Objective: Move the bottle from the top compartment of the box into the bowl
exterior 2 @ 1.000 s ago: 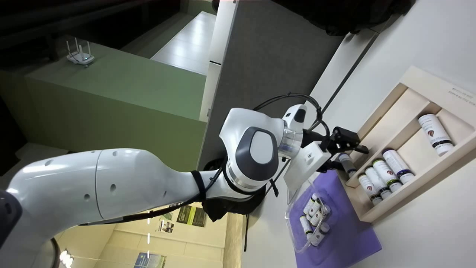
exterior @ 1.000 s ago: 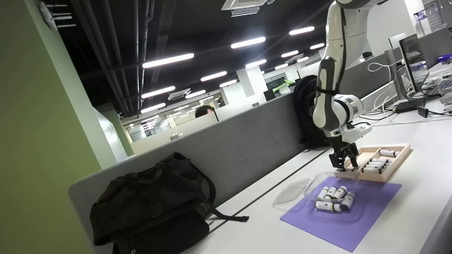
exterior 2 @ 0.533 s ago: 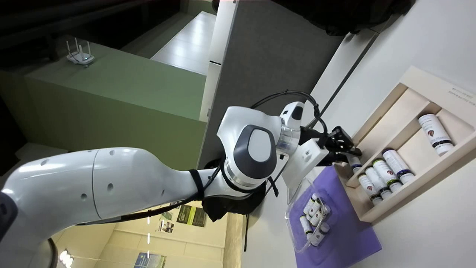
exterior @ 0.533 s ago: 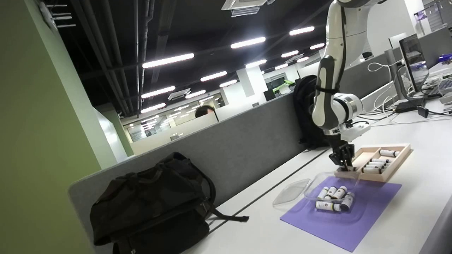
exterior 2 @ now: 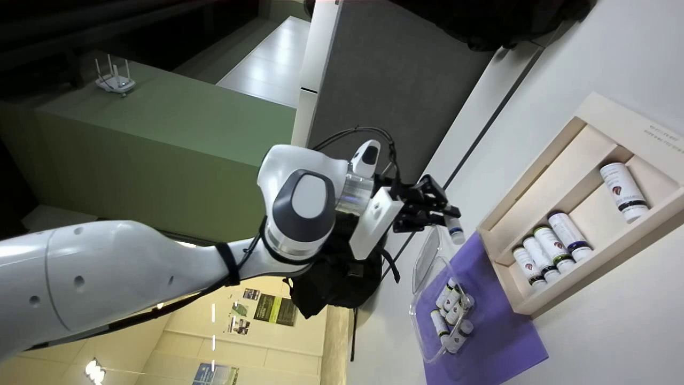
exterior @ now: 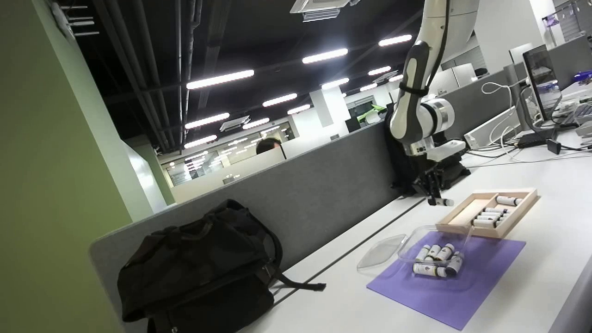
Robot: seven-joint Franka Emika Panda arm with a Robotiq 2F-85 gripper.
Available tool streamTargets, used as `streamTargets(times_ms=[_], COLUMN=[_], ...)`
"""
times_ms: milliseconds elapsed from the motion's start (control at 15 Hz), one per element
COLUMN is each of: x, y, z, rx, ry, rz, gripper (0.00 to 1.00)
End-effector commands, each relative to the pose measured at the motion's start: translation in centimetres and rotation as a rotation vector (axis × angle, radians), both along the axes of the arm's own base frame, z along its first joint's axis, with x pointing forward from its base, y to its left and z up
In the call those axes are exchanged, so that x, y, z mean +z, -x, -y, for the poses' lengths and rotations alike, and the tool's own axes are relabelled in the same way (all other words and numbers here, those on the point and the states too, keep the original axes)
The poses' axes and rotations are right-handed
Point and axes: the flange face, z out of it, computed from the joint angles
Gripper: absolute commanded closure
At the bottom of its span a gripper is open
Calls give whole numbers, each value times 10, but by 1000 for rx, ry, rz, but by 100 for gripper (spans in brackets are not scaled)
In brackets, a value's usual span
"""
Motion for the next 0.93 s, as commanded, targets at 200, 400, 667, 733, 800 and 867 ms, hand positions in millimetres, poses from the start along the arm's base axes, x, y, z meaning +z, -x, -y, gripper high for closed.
streamTargets(times_ms=[200,400,667,733,800,867], x=[31,14,2,6,10,17], y=[17,23,21,20,18,16], z=[-97,-130,-129,-122,-116,-105], rx=[163,220,221,212,203,164], ry=[-144,-178,-170,-167,-164,-145], rz=[-82,-129,-160,-147,-138,-113], gripper=[88,88,27,21,15,9])
